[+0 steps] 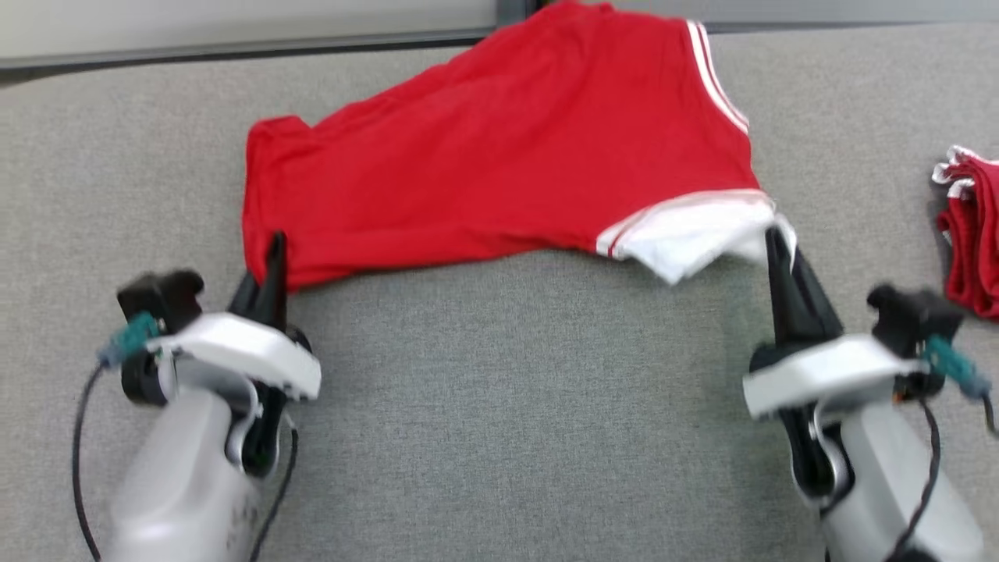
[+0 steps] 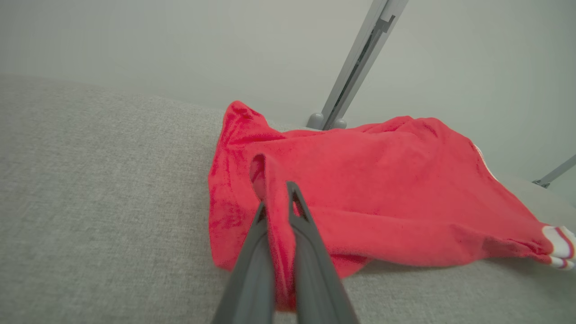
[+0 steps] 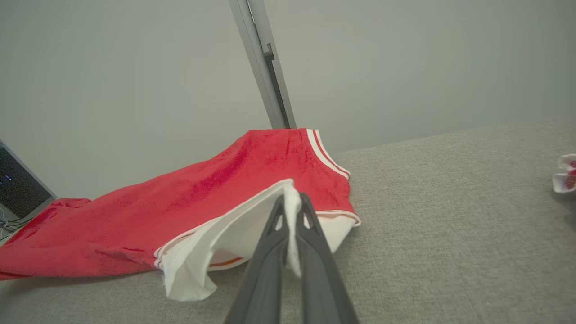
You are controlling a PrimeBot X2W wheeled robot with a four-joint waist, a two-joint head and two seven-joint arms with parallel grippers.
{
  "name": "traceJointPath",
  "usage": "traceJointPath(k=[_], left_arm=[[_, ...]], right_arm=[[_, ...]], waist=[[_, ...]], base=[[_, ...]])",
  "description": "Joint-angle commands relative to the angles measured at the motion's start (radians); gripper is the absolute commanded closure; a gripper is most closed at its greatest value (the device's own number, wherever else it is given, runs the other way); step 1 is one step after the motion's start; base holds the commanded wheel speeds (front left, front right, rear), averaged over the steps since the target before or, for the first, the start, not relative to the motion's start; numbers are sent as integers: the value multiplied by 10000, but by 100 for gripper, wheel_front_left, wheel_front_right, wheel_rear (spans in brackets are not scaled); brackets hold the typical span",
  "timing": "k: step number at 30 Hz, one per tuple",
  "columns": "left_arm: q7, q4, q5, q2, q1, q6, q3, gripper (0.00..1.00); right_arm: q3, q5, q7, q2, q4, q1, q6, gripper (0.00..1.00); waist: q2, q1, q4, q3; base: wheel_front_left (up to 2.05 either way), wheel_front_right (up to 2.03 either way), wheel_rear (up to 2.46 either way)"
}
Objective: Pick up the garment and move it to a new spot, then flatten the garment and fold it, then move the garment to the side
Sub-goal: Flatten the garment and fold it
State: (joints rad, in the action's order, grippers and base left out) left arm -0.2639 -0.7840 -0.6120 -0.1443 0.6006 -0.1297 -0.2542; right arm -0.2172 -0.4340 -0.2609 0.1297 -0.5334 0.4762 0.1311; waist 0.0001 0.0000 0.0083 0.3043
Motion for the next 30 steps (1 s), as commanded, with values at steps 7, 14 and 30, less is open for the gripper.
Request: traceJointPath(k=[7, 14, 30], left_arm=[[-2, 1993, 694, -348, -2776, -10, 141, 100], [289, 3701, 811, -825, -4630, 271, 147, 100], [2685, 8801, 573, -1874, -8409, 2025, 482, 100]], right_arm=[[327, 200, 25, 147, 2113, -3525, -7, 100], [710, 509, 1348, 13, 4325, -5794, -7, 100], [1556, 981, 4738, -477, 8726, -9331, -7, 100]], waist=[[-1, 0, 73, -1435], [-1, 0, 8, -2238], [-1, 0, -234, -3268]], base=[[0, 0, 0], [0, 0, 0], [0, 0, 0]])
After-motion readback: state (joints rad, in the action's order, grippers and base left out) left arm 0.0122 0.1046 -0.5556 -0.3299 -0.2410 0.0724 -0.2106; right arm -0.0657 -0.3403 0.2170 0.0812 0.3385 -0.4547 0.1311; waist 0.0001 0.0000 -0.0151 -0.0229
